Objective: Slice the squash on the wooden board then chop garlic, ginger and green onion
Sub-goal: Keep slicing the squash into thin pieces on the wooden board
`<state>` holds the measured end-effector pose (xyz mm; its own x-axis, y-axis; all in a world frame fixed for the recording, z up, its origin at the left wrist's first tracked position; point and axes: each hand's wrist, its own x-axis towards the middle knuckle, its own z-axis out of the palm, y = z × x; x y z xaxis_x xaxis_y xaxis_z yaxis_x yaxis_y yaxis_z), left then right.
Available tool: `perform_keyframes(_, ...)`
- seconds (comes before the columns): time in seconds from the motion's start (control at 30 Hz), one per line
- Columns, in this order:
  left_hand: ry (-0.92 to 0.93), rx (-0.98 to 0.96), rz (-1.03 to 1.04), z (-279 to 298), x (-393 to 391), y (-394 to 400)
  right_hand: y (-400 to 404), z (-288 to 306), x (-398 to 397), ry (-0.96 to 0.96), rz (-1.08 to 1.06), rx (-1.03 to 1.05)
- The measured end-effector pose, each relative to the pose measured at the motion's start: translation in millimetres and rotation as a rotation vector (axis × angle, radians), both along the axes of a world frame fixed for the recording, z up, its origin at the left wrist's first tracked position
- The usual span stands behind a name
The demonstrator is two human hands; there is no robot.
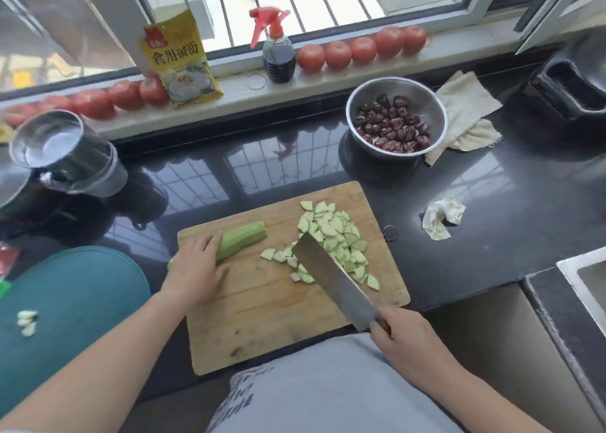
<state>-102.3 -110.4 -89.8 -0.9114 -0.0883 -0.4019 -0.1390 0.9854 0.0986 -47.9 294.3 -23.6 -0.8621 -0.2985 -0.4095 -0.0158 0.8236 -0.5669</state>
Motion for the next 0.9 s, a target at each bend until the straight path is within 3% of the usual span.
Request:
perform_keyframes(0.13, 0.066, -0.093, 0.041, 3, -8, 8, -64, -17, -3, 0.034, 0.189, -0.021)
perform_keyframes(0.43, 0.105, -0.03, 0.289, 14, 51, 1, -108, -32, -9, 0.026, 0.054, 0.024)
perform_keyframes(0.6, 0.077, 0.007, 0.118, 10, 82, 41, -90, -32, -18, 0.037, -0.147, 0.086)
perform_keyframes(0.77, 0.068, -0.03, -0.136, 2, 81, 76, -95, -27, -27, 0.047, -0.178, 0.143)
perform_keyframes(0.9, 0.076, -0.02, -0.059, 6, 88, 70, -102, -26, -35, 0.023, -0.114, 0.221)
